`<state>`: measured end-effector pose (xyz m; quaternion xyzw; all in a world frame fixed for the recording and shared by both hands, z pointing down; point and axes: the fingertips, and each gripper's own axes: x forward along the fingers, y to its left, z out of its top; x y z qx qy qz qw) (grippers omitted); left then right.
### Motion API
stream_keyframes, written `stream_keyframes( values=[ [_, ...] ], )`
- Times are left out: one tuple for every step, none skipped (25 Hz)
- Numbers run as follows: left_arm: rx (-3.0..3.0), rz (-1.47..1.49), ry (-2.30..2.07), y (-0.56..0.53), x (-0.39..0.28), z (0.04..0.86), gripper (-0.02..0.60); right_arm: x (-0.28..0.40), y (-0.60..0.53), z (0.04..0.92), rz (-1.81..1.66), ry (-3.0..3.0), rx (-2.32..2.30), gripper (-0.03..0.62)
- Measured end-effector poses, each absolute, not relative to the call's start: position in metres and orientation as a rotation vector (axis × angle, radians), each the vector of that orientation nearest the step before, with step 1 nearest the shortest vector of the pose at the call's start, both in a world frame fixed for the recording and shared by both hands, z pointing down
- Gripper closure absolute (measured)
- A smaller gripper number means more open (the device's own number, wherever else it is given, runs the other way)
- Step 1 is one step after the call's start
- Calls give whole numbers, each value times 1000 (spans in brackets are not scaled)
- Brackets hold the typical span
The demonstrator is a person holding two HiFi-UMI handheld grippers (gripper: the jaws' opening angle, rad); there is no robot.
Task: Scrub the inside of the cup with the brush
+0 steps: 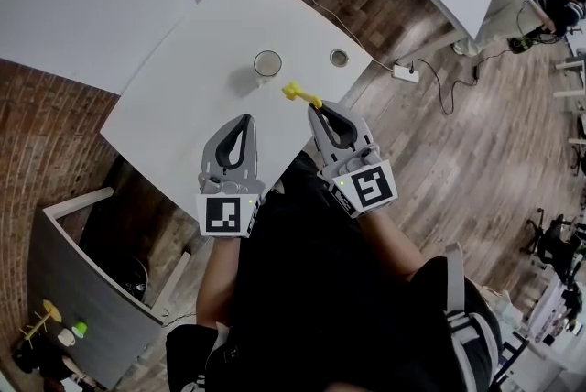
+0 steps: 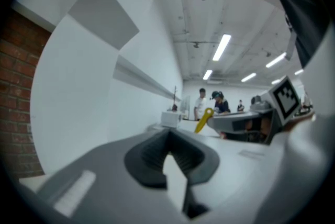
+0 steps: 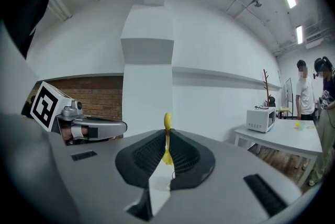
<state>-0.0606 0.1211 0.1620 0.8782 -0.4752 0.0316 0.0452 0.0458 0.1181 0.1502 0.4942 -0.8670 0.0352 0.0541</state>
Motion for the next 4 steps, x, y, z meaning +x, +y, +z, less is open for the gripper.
stream_keyframes(
  values=[
    [2689,91,-1453,121,-60,161,578,46,119,149,107,-2634,1502,569],
    [2693,80,-1455,122,-60,159,578,46,120,149,106,-2634,1503,569],
    [2696,71,-1457,122,-60,157,578,46,121,148,106,-2634,1503,569],
    [2698,64,-1459,123,-60,156,578,46,122,148,106,-2635,1504,569]
  ],
)
